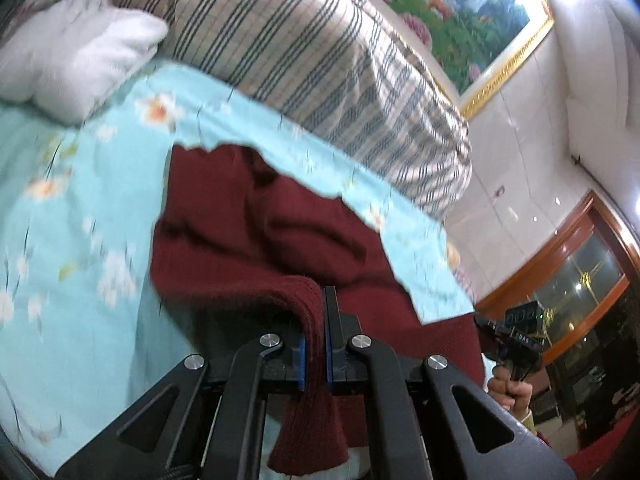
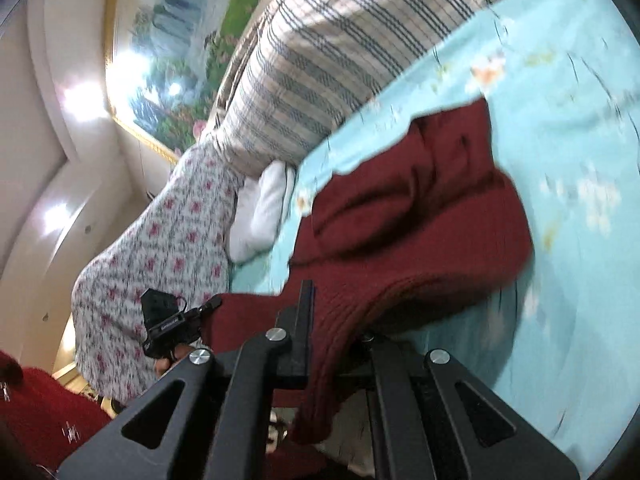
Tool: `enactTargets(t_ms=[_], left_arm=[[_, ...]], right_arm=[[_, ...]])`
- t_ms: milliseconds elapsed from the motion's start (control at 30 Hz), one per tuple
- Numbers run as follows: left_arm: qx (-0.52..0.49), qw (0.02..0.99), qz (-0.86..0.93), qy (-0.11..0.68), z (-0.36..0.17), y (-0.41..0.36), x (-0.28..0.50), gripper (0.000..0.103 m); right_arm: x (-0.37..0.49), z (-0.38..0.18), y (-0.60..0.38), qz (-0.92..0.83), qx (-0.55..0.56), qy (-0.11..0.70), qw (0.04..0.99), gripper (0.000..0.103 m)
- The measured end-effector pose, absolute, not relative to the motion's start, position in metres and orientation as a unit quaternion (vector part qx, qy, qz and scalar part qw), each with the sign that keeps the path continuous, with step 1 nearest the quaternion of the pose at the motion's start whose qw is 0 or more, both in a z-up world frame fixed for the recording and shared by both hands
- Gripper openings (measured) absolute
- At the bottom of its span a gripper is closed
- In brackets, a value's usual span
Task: Fold large clothes
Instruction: 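Grasp the sweater's hem with both grippers and lift it toward the hood, then lay the hem over the sweater body with both grippers and release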
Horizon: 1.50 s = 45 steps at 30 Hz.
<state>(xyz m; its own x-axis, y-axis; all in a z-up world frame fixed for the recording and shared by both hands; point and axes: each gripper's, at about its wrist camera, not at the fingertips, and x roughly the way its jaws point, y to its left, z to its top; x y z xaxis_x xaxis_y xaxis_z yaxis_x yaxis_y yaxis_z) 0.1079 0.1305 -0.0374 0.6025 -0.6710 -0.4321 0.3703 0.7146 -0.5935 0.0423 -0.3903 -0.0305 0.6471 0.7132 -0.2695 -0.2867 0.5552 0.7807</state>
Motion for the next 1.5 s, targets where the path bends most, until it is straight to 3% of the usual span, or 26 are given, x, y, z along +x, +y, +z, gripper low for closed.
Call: enactTargets(t_ms=[267, 567, 867, 967, 1033, 1100, 1200, 1333, 1433, 1500], left_arm=[[-0.239, 0.876, -0.263, 0.327, -0.020, 0.113, 0.218, 0.005], [-0.258, 0.871, -0.193, 0.369, -0.076, 0.109, 0.336, 0.005], [-0.266, 0.852, -0.182, 0.412, -0.130, 0.104, 0.367, 0.006], [-0.267, 0.850, -0.192, 0.412, -0.120, 0.109, 0.345, 0.014], [-0.268, 0.850, -0.205, 0.405, -0.111, 0.108, 0.323, 0.022], [-0.261, 0.845, -0.236, 0.403, -0.102, 0.097, 0.298, 0.022], [-0.235, 0.827, -0.298, 0.415, -0.099, 0.055, 0.274, 0.023], [-0.178, 0.815, -0.331, 0.440, -0.107, -0.002, 0.276, 0.023], [-0.186, 0.816, -0.310, 0.451, -0.114, -0.008, 0.308, 0.023], [-0.197, 0.822, -0.287, 0.451, -0.115, 0.002, 0.329, 0.020]], right_arm=[[0.150, -0.018, -0.405, 0.255, 0.355, 0.298, 0.849, 0.005], [0.279, -0.065, -0.412, 0.199, 0.370, 0.359, 0.834, 0.005], [0.309, -0.112, -0.413, 0.166, 0.373, 0.413, 0.814, 0.006], [0.297, -0.099, -0.416, 0.157, 0.363, 0.411, 0.821, 0.015], [0.283, -0.085, -0.417, 0.148, 0.349, 0.397, 0.836, 0.041], [0.261, -0.067, -0.416, 0.146, 0.339, 0.371, 0.852, 0.049], [0.242, -0.053, -0.396, 0.185, 0.320, 0.356, 0.858, 0.049], [0.246, -0.062, -0.325, 0.261, 0.230, 0.420, 0.838, 0.049], [0.263, -0.073, -0.291, 0.244, 0.143, 0.452, 0.846, 0.048], [0.277, -0.072, -0.297, 0.235, 0.153, 0.442, 0.852, 0.045]])
